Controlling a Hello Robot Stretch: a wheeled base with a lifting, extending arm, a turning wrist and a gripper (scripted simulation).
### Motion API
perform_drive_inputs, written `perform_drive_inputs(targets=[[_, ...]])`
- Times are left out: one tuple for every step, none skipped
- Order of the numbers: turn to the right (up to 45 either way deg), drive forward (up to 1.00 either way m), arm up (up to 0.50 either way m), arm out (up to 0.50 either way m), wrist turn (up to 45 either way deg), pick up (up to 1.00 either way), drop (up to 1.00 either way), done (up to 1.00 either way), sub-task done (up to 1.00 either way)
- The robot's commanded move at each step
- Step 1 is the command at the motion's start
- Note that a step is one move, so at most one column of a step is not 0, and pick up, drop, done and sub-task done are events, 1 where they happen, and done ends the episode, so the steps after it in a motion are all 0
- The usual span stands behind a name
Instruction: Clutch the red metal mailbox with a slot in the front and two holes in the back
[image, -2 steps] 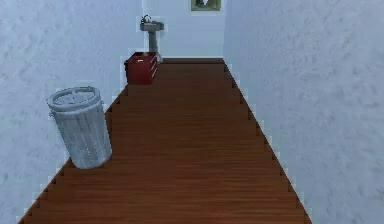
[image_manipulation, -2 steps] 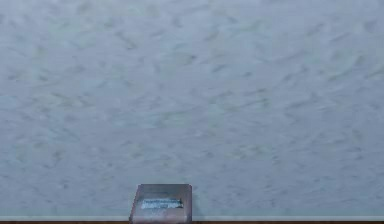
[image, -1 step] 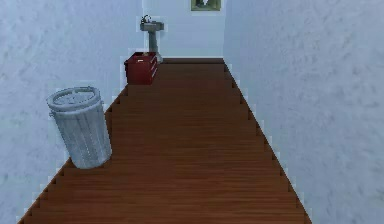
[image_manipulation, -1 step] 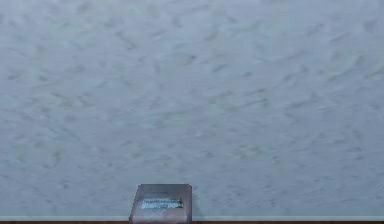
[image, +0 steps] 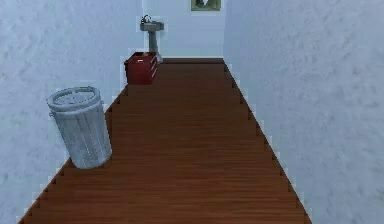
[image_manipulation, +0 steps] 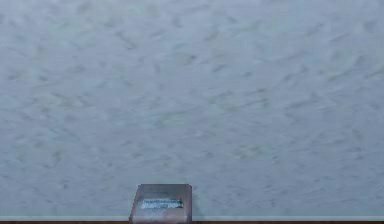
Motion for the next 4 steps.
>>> perform_drive_inputs(targets=[[0.0, 0.0, 0.0, 0.0, 45.0, 0.0, 0.0, 0.0, 0.0], [0.0, 0.0, 0.0, 0.0, 45.0, 0.0, 0.0, 0.0, 0.0], [0.0, 0.0, 0.0, 0.0, 45.0, 0.0, 0.0, 0.0, 0.0], [0.0, 0.0, 0.0, 0.0, 36.0, 0.0, 0.0, 0.0, 0.0]])
